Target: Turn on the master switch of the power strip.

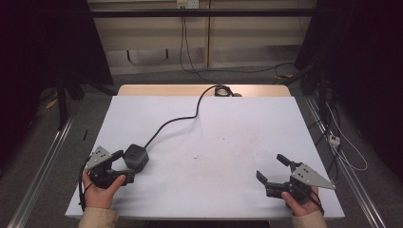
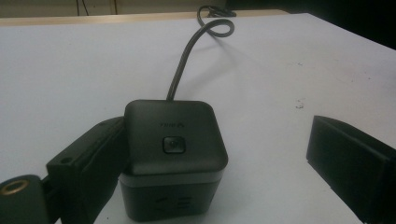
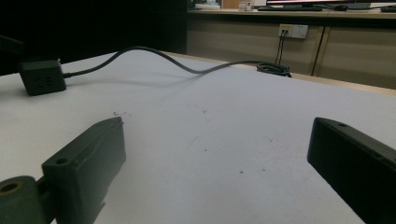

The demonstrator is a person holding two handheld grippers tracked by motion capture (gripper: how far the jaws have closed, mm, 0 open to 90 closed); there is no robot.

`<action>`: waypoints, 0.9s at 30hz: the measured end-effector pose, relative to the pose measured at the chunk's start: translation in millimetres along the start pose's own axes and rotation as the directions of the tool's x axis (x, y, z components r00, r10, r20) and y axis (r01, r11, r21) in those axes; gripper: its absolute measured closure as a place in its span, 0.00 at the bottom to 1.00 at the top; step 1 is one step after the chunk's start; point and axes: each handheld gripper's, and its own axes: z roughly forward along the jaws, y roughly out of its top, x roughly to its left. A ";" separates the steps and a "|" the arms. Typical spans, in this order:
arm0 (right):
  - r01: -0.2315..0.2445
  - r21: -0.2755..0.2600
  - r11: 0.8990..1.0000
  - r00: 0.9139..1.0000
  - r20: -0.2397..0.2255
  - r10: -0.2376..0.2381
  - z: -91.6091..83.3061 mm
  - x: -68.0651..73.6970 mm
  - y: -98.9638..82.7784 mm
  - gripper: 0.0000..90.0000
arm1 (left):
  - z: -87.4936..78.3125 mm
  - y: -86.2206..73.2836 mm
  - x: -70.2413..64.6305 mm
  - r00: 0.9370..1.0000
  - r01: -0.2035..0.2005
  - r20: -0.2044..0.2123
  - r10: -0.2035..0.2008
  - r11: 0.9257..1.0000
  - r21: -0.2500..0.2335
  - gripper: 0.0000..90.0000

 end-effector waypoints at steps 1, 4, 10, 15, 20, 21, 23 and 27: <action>0.000 0.000 1.000 1.000 0.000 0.000 0.0 0.0 0.0 0.04 | -0.7 -0.3 0.1 1.000 -0.001 -0.002 0.001 1.000 -0.002 0.06; -0.001 -0.001 1.000 1.000 -0.001 0.001 -0.2 -0.3 0.0 0.04 | -2.5 -1.3 0.9 1.000 0.001 -0.007 -0.001 1.000 -0.012 0.06; -0.001 -0.001 1.000 1.000 0.000 0.001 -0.3 -0.5 -0.1 0.04 | -7.4 -3.2 3.9 1.000 0.000 -0.009 0.000 1.000 -0.013 0.05; -0.001 -0.002 1.000 1.000 0.001 0.001 -0.4 -0.4 0.0 0.04 | -11.2 -5.9 6.6 1.000 -0.003 -0.009 0.003 1.000 -0.018 0.05; -0.002 -0.001 1.000 1.000 0.001 0.002 -0.4 -0.3 -0.1 0.04 | -13.5 -8.2 8.6 1.000 -0.006 -0.017 0.006 1.000 -0.016 0.05; -0.002 -0.002 1.000 1.000 0.002 0.002 -0.3 -0.3 -0.1 0.04 | -13.8 -8.9 9.2 1.000 -0.006 -0.019 0.005 1.000 -0.013 0.05; -0.001 -0.003 1.000 1.000 0.002 0.001 -0.4 -0.3 -0.1 0.04 | -13.9 -10.2 10.1 1.000 0.000 -0.021 0.000 1.000 -0.013 0.05; -0.002 0.000 1.000 1.000 0.002 0.002 -0.5 -0.5 -0.1 0.04 | -15.1 -12.0 11.7 1.000 -0.010 -0.023 0.010 1.000 -0.012 0.06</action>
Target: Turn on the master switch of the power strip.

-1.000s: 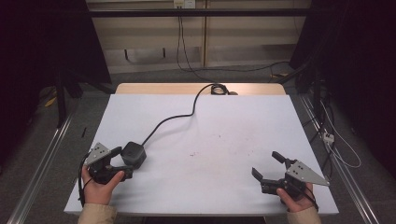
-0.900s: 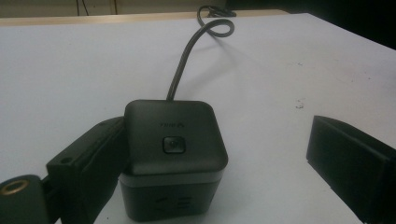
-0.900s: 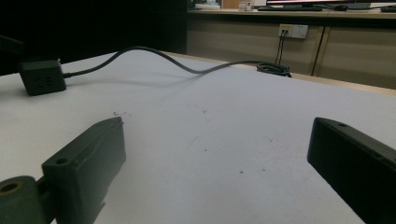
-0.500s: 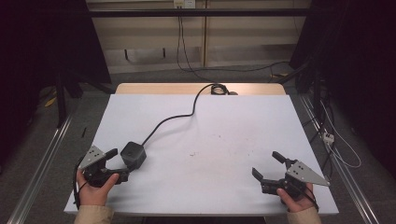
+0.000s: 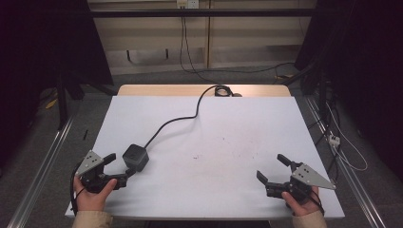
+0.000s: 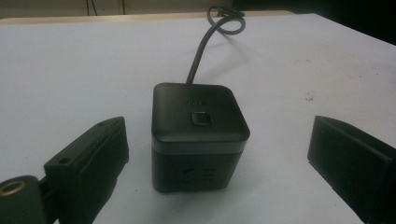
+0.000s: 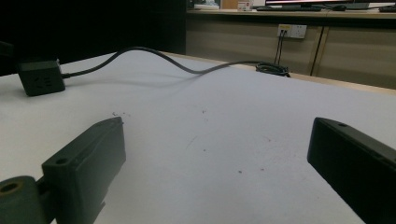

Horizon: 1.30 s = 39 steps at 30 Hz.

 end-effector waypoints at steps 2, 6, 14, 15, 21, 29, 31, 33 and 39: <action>0.001 0.001 1.000 1.000 0.000 -0.001 0.0 -0.1 -0.1 0.04 | -0.6 -1.4 1.5 1.000 -0.001 0.000 0.001 1.000 0.005 0.06; 0.000 -0.002 1.000 1.000 0.001 0.000 0.2 0.1 -0.1 0.04 | -2.2 -3.7 5.2 1.000 0.011 0.001 -0.011 1.000 0.003 0.06; 0.001 0.001 1.000 1.000 0.000 -0.001 0.3 -0.2 -0.2 0.04 | -3.2 -6.8 9.1 1.000 0.010 0.004 -0.010 1.000 0.008 0.06; 0.002 0.001 1.000 1.000 0.000 -0.002 0.4 -0.3 -0.2 0.04 | -2.9 -7.2 9.3 1.000 0.012 0.007 -0.012 1.000 0.009 0.06; 0.001 0.002 1.000 1.000 0.001 -0.001 0.4 -0.4 -0.2 0.04 | -3.5 -9.4 10.6 1.000 0.012 0.004 -0.012 1.000 0.014 0.06; 0.001 0.004 1.000 1.000 -0.001 -0.001 1.9 -0.7 -0.5 0.04 | -2.8 -9.6 9.6 1.000 0.013 0.006 -0.013 1.000 0.016 0.07; 0.002 0.005 1.000 1.000 -0.001 -0.002 2.1 -0.5 -0.4 0.04 | -2.4 -9.7 9.4 1.000 0.010 0.009 -0.010 1.000 0.017 0.07; 0.005 0.003 1.000 1.000 -0.002 -0.005 2.4 -0.3 -0.3 0.04 | -2.1 -9.7 9.2 1.000 0.009 0.009 -0.009 1.000 0.017 0.07; 0.004 0.008 1.000 1.000 -0.005 -0.004 3.5 -0.4 -0.8 0.04 | -1.1 -8.9 8.1 1.000 0.007 0.011 -0.007 1.000 0.017 0.07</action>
